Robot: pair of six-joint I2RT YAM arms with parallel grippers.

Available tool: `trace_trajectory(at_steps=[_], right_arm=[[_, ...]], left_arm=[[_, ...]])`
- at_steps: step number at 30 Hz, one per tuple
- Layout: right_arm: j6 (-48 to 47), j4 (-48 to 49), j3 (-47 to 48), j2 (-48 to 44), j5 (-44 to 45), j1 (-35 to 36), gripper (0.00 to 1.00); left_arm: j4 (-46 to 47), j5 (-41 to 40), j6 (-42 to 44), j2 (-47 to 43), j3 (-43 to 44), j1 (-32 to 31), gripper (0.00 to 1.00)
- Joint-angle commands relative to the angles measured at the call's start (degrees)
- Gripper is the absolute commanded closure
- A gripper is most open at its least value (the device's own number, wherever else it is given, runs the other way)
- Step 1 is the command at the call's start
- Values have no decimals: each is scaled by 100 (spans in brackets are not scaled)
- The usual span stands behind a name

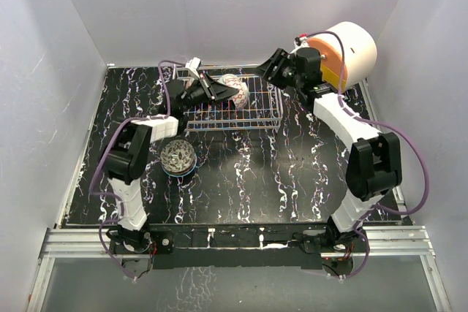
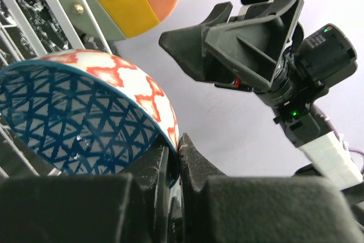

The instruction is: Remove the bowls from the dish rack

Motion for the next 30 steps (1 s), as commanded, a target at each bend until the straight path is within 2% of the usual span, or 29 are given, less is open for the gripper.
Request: trace_trajectory(at_steps=[1,5,10,14,16,18,24,30], right_arm=[[-223,236,-275,-639,319,-239,46],[-360,178,-551,-882,480,-352,46],[-479,165,-826,-1022,531,-380,46],[-486,182,-921,-1030,502,-381,45],[-501,183,-954,-1012,508,-382,45],[-515,183,-996,-990,509,-381,45],[-494,272,-1134,-951,469,-382,45],[-469,314,-1194,-907,457,-381,45]], left_arm=[[-2597,366,2214,-1412,599,-33,100],[-5047,-6,3782,-2165,1066,-99,100],[-7522,-634,4932,-2744,1800,-195,100],[-9822,-1524,5784,-2940,2347,-334,100],[-10661,-2132,6008,-3056,2518,-474,100],[-11244,-2812,6077,-3235,2559,-625,100],[-12578,-3976,6264,-3644,2544,-828,100],[-13167,-4837,6294,-3633,2101,-1086,100]])
